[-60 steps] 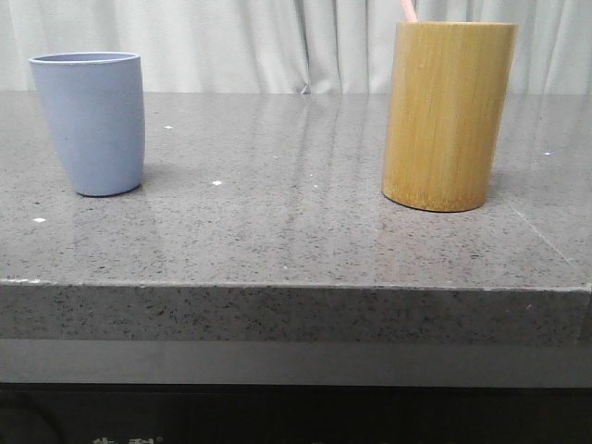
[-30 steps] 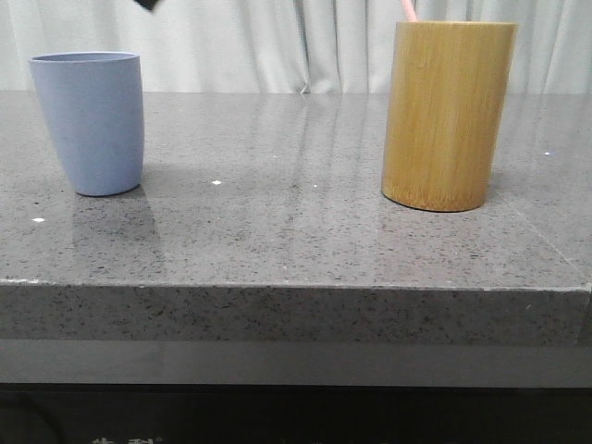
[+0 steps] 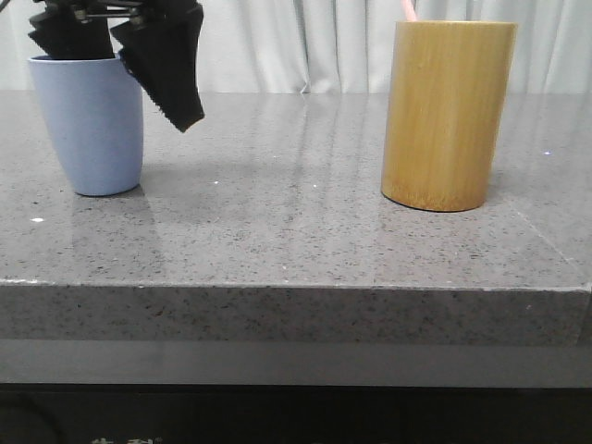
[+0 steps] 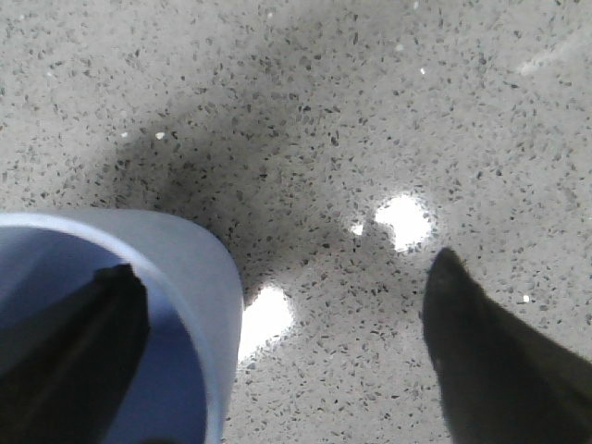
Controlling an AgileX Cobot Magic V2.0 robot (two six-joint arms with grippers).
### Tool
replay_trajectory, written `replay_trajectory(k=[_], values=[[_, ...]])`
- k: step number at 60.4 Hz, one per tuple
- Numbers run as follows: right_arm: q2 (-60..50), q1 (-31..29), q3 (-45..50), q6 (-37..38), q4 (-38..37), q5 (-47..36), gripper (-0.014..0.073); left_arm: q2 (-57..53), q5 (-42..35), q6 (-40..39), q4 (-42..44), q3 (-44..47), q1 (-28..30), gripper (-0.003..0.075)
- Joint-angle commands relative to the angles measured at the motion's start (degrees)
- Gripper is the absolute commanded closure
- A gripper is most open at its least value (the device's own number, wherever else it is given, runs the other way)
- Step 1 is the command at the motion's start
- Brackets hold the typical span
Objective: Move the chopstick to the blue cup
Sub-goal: 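Lower the left gripper onto the light blue cup and grasp it, then move the blue cup with the left gripper beside the bamboo holder, release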
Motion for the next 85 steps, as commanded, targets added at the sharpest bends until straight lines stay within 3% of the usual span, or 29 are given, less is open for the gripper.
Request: replay_trajectory(k=[1,13,18,36,64,85], values=[[0.8,-0.4,-2.1,-0.6,0.3,-4.8,-0.003,-2.4,-1.3,-0.3,0.5,-2.0,-0.3,0.0252],[0.8,-0.4,-2.1,-0.6,0.3,-4.8,-0.003,-2.4,-1.3,-0.3,2.5,-2.0,-0.3,0.0622],[0.8,-0.4,-2.1,-0.6,0.3,-4.8,-0.003,-2.4,-1.2,-0.3,2.6,-2.0,-0.3,0.0739],[0.8,-0.4,-2.1,-0.6,0.3,-4.8,-0.003,-2.4,6.5,-0.3,-0.2,-9.9,-2.0,0.0739],[0.8,-0.4,-2.1,-0.6,0.3,-4.8,-0.003,6.4,6.5,-0.3,-2.5,-22.2,-14.4,0.0739],[0.8,-0.4,-2.1,-0.6,0.3,-4.8,-0.003,9.9,6.6,-0.3,-2.5,-23.8,-16.2,0.0734]])
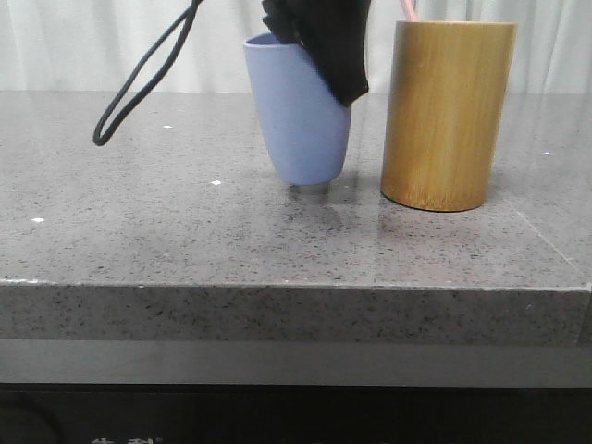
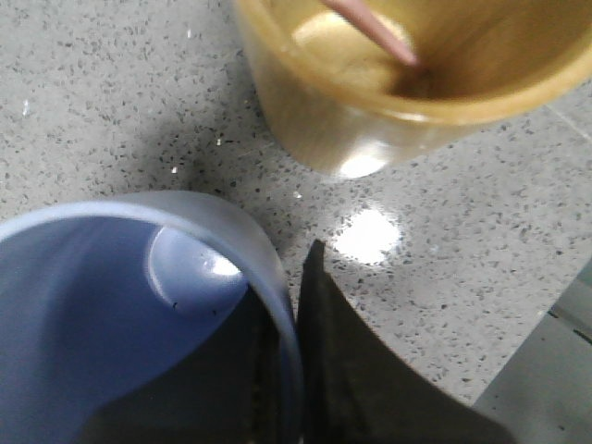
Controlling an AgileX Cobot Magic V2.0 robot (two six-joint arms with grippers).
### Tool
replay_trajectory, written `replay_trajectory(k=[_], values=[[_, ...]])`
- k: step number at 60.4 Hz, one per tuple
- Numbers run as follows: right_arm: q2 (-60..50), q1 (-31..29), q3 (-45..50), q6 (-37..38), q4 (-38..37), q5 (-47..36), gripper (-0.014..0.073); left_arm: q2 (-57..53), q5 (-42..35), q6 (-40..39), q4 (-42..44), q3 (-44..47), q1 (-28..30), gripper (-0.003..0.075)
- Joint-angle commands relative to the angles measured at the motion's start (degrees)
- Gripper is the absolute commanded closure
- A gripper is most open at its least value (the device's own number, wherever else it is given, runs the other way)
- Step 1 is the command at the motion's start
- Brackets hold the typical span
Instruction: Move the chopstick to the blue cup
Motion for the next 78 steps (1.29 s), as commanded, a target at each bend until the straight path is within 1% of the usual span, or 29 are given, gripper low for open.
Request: replay_trajectory(k=[1,6,13,20,25,41,44,50,59,62,65,73,78], values=[[0.8,-0.4,-2.0,-0.6,0.3,-4.8,-0.003,-3.1,0.9,-0.3,-0.3,-2.1,-0.5,0.0731],[0.8,-0.4,-2.0,-0.6,0.3,-4.8,-0.003,-3.1,0.9,-0.3,-0.3,-2.1,-0.5,0.0675],[0.8,-0.4,-2.0,-0.6,0.3,-4.8,-0.003,-3.0,0.9,-0.3,-0.2,-2.1,-0.5,0.0535],[0.8,-0.4,-2.0,-0.6,0.3,-4.8,-0.003,-3.0,0.9,-0.3,0.3,-2.1,-0.5,0.0435],[0.8,-0.4,-2.0,-0.6,0.3,-4.8,-0.003,-3.6,0.9,-0.3,0.5,-2.1,-0.5,0.0408],[0.8,-0.4,-2.0,-0.6,0.3,-4.8,-0.003,-10.6,0.9,-2.9,0.9,-1.4,-0.4,0.0407],[0.8,-0.4,-2.0,-0.6,0.3,-4.8,-0.003,-12.1,0.9,-2.9,2.2,-1.0,-0.3,0.041],[0.8,-0.4,-2.0,-0.6,0.3,-4.8,-0.003,-15.0,0.9,-3.1,4.8,-0.2,0.5,0.0459],[0.8,-0.4,-2.0,-0.6,0.3,-4.8,-0.003,-19.3,0.9,-3.3,5.4,2.4,4.4,0.062],[0.8,-0.4,-2.0,-0.6,0.3,-4.8,-0.003,-20.9,0.9,-3.3,5.4,4.0,6.4,0.0688],[0.8,-0.4,-2.0,-0.6,0.3,-4.8,-0.003,-22.3,0.9,-3.3,5.4,6.0,8.8,0.0733],[0.8,-0.4,-2.0,-0.6,0.3,-4.8,-0.003,-27.3,0.9,-3.3,5.4,12.5,16.0,0.0739],[0.8,-0.4,-2.0,-0.6,0.3,-4.8,-0.003,-31.0,0.9,-3.4,5.4,18.0,21.5,0.0739]])
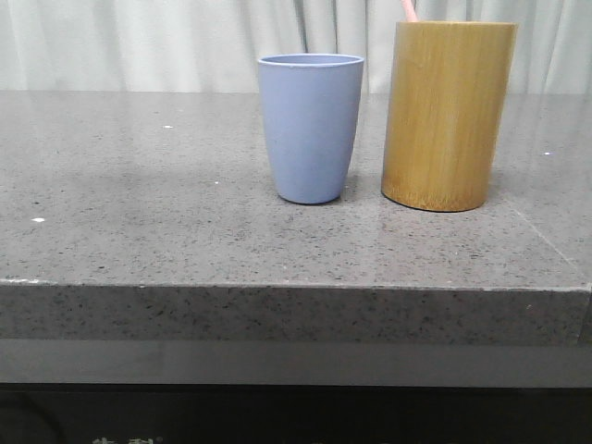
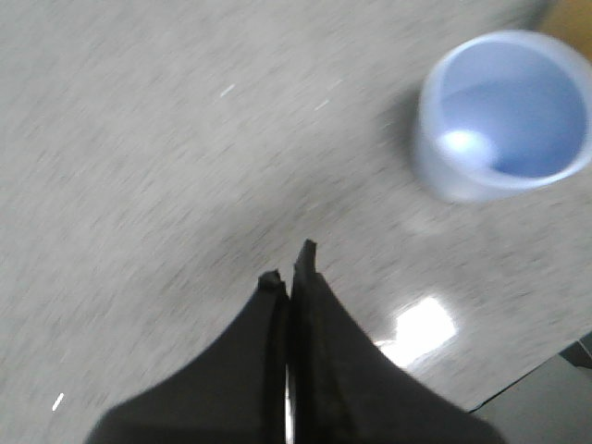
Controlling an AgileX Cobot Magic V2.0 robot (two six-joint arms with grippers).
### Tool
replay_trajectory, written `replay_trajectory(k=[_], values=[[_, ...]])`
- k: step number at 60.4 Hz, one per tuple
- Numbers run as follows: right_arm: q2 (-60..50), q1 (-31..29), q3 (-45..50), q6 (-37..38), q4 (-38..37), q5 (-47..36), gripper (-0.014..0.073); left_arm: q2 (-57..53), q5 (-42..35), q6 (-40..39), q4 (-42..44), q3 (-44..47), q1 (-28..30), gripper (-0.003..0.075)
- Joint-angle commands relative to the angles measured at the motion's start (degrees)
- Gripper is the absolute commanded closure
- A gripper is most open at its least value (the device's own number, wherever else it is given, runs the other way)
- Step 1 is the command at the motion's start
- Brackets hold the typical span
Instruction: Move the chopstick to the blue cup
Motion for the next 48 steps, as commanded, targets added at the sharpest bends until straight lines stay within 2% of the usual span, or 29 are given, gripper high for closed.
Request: replay_trajectory(k=[1,12,22,31,48], values=[[0.8,-0.4,-2.0,-0.6,0.3,-4.8,-0.003,-5.9,0.7,-1.0,0.3,3.8,5.5,0.0739],[0.8,-0.4,-2.0,-0.6,0.3,-4.8,-0.003,-15.1,-3.4,-2.6,-0.1,15.1,17.8,0.0739],[0.8,-0.4,-2.0,-0.6,0.3,-4.8,-0.003,-24.7,-17.0,-4.1,-3.1,27.8,25.3,0.0739],[0.8,-0.4,-2.0,-0.6,0.3,-4.8,-0.003,-35.0,-31.2,-4.0,-3.8,40.5,25.7,0.0739],[0.8,-0.4,-2.0,-0.6,0.4,-4.8,-0.003,-54.4,-49.9,-3.5,-3.8,61.7,25.7,0.0739]])
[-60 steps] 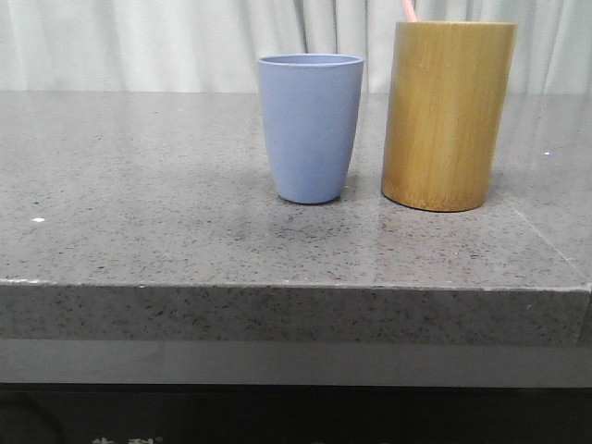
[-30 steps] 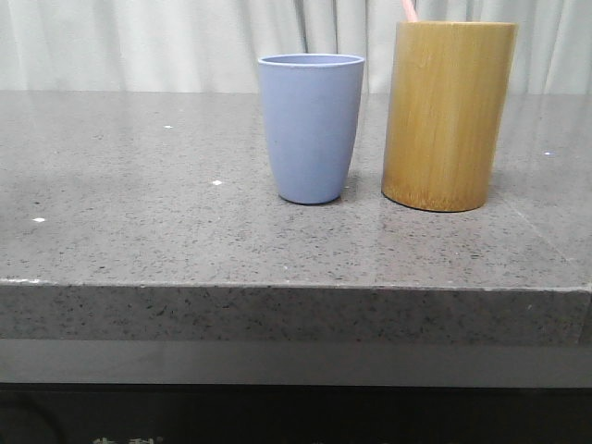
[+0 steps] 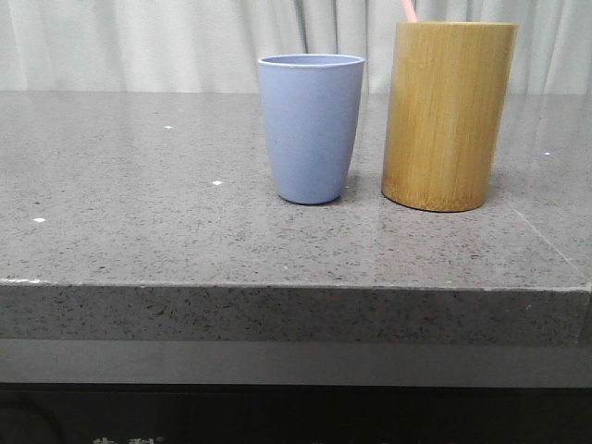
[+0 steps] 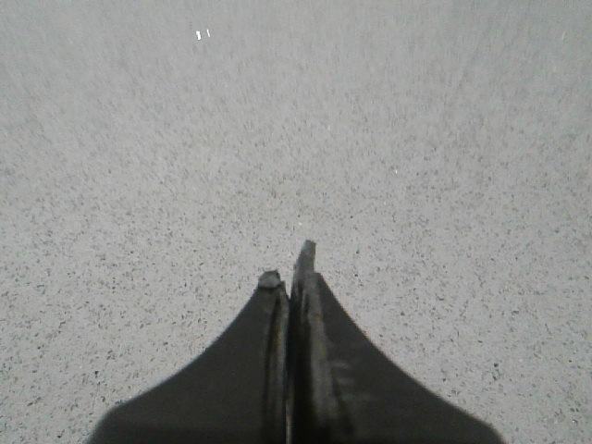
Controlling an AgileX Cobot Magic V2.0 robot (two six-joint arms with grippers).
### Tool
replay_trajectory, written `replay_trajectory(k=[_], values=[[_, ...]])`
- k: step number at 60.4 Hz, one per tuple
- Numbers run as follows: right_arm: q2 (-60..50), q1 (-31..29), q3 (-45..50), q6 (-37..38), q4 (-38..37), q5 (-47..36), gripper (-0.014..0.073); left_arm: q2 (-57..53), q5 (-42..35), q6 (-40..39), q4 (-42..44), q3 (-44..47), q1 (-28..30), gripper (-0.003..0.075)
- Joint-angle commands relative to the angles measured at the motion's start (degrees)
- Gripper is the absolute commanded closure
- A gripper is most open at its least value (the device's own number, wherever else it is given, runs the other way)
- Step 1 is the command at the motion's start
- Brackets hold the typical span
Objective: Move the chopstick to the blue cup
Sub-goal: 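Grasp the pink stick in the bamboo holder with the right gripper, lift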
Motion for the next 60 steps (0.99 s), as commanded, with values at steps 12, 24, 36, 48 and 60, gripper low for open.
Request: replay_trajectory(k=[12,24,36,48,60], values=[[1.1,-0.4,-2.0,-0.6,0.4,-4.9,-0.003,-15.1,-17.9,-0.1,-0.6,12.6,0.2,0.0739],[5.5,-0.3,-3.4,-0.6,2.0,-5.6,-0.003,-17.4,-18.9,-0.1,-0.6,13.7,0.2,0.0739],[16.4,2.1,-10.2,-1.2,2.5,-6.4,-0.003,-17.4,-18.9,-0.1,-0.6,13.7,0.2,0.0739],[30.5,11.5,-19.7,-6.9,2.5,-8.7,-0.003,-17.4,-18.9,-0.1,-0.6,13.7,0.2,0.0739],[44.1,20.5,-29.7,-8.2,2.3,-12.2,-0.003,-17.4,-18.9,-0.1,-0.6,13.7,0.2,0.0739]])
